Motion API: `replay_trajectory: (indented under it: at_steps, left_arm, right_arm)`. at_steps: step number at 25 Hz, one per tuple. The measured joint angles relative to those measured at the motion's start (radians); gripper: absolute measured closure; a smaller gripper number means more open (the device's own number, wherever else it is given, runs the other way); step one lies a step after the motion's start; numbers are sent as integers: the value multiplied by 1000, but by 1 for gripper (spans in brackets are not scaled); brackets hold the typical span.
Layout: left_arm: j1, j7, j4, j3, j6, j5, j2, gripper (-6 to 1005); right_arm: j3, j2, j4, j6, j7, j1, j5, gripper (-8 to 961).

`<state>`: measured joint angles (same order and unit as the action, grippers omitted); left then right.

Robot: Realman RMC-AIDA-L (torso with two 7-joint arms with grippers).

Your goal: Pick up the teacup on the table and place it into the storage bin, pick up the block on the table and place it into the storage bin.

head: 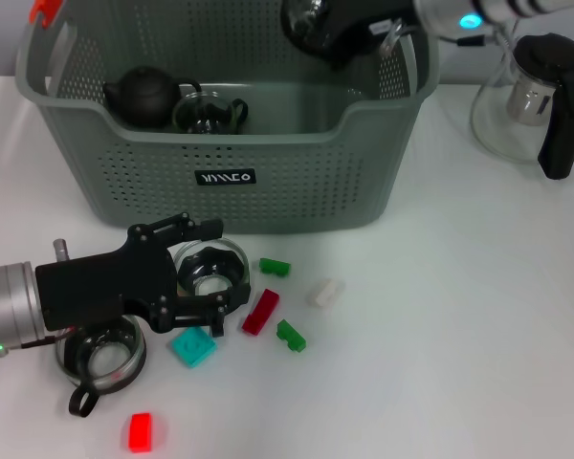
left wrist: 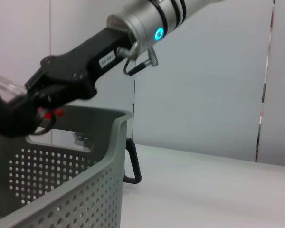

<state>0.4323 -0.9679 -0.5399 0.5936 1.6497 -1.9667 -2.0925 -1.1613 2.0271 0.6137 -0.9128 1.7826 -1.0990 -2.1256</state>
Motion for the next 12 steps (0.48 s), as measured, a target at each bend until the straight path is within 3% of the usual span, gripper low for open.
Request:
replay_trajectory:
  at_steps: [8,12]
  left_arm:
    - [0,0,0,0,-6,0,1,131]
    - [1,0,0,0,-7,0,2,131]
  right_arm:
    - [-33,43,-46,92,9,-25,-123,889]
    - [-34,48,-46,97,11,-27,-133,888]
